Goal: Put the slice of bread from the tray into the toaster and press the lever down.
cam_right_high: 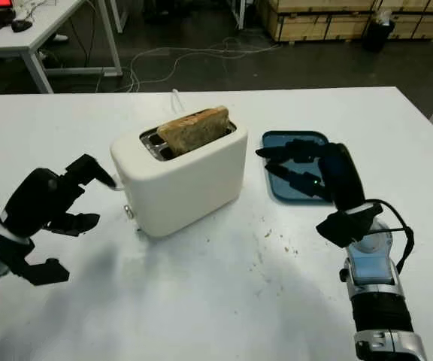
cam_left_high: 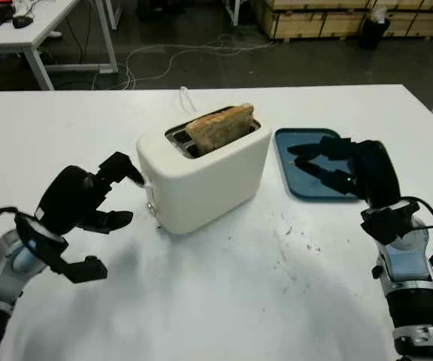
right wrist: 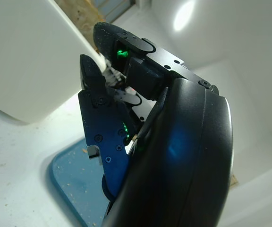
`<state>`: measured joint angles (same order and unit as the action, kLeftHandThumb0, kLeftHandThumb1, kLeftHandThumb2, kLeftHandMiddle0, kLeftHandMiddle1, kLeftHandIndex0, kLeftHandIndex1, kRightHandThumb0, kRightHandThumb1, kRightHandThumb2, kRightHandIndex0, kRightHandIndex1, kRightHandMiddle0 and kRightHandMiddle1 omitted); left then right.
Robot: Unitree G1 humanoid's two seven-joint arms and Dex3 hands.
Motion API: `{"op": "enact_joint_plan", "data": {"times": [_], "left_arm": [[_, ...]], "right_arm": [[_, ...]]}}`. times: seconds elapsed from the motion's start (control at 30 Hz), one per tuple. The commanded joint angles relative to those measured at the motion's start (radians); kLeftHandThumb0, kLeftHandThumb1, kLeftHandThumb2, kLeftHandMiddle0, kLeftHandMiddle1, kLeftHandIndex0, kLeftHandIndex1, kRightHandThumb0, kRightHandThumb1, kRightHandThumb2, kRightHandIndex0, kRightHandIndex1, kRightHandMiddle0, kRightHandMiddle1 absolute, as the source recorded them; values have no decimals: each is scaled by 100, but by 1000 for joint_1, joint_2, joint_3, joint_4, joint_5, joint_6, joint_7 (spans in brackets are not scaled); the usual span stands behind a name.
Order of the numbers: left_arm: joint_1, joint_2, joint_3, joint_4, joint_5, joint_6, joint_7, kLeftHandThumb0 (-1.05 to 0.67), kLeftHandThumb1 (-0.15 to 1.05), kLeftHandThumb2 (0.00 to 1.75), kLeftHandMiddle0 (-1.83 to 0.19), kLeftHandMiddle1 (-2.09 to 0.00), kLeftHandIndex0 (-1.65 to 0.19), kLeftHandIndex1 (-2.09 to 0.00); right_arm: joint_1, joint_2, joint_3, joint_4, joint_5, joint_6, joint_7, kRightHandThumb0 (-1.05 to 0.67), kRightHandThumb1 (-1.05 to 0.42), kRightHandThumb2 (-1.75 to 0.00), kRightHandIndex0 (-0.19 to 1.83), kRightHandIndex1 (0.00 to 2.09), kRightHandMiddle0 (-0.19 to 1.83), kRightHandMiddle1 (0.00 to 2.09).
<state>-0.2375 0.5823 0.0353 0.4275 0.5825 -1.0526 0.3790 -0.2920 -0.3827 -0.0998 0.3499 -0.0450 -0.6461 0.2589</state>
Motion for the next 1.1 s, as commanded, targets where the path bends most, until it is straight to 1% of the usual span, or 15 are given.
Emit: {"op": "enact_joint_plan", "data": {"times": [0.0, 0.03, 0.07, 0.13, 0.2, 0.27, 0.33, 0.43, 0.63, 0.77, 0.83, 0.97, 1.03, 1.07], "left_arm": [[-31, -24, 35, 45, 57, -70, 112, -92, 92, 78, -37, -175, -13, -114], [-35, -26, 40, 56, 74, -89, 142, -92, 92, 79, -24, -175, -12, -116], [-40, -27, 44, 68, 96, -109, 173, -91, 92, 79, -16, -175, -12, -120], [-44, -29, 47, 79, 131, -131, 222, -91, 92, 80, -13, -175, -12, -121], [-42, -32, 45, 76, 149, -132, 246, -91, 92, 81, -13, -175, -12, -124], [-36, -29, 36, 69, 154, -122, 246, -90, 92, 79, -15, -175, -12, -125], [-34, -31, 27, 71, 146, -119, 239, -92, 92, 79, -24, -175, -12, -128], [-39, -29, 19, 90, 160, -121, 249, -93, 92, 78, -28, -175, -13, -130], [-48, -8, -2, 124, 198, -116, 259, -93, 92, 81, -31, -175, -15, -134], [-55, 35, -37, 139, 226, -87, 223, -94, 92, 81, -45, -175, -2, -152], [-60, 55, -57, 141, 242, -62, 210, -95, 92, 84, -56, -175, -1, -152], [-58, 86, -88, 129, 246, -9, 173, -98, 92, 92, -91, -175, 0, -150], [-55, 95, -99, 118, 247, 12, 163, -99, 92, 95, -99, -175, 0, -150], [-53, 99, -105, 116, 242, 20, 155, -100, 92, 96, -106, -175, 0, -152]], "right_arm": [[-4, 1, 1, -3, 17, 3, 2, -20, -92, -2, 86, 87, 113, 2], [-2, 1, 1, -5, 14, 6, -1, -20, -92, -2, 86, 87, 113, 1], [-1, 1, 1, -6, 12, 8, -1, -20, -92, -2, 86, 87, 113, 1], [1, 0, 2, -11, 14, 16, 1, -20, -92, -3, 86, 88, 113, 1], [0, -1, 1, -7, 9, 8, -2, -21, -92, -3, 85, 88, 113, 1], [-3, -2, 1, -1, 2, -4, -6, -20, -92, -3, 86, 89, 113, 2], [-4, -2, 1, 3, 5, -9, -4, -21, -92, -3, 86, 89, 113, 2], [-3, 0, 0, 2, 10, -5, -4, -20, -92, -3, 85, 89, 113, 1], [0, -4, 0, -11, 2, 9, -6, -21, -92, -3, 84, 89, 113, 1], [2, 2, 0, -10, 20, 15, 2, -21, -92, -3, 84, 88, 113, 1], [0, 1, 1, -7, 16, 7, 0, -20, -92, -3, 84, 88, 113, 1], [0, 0, 0, -5, 11, 4, -4, -20, -92, -2, 84, 88, 113, 1], [3, 2, 0, -12, 10, 9, -6, -20, -92, -2, 85, 88, 113, 1], [5, 1, 1, -16, 7, 13, -7, -20, -92, -2, 84, 88, 113, 1]]}}
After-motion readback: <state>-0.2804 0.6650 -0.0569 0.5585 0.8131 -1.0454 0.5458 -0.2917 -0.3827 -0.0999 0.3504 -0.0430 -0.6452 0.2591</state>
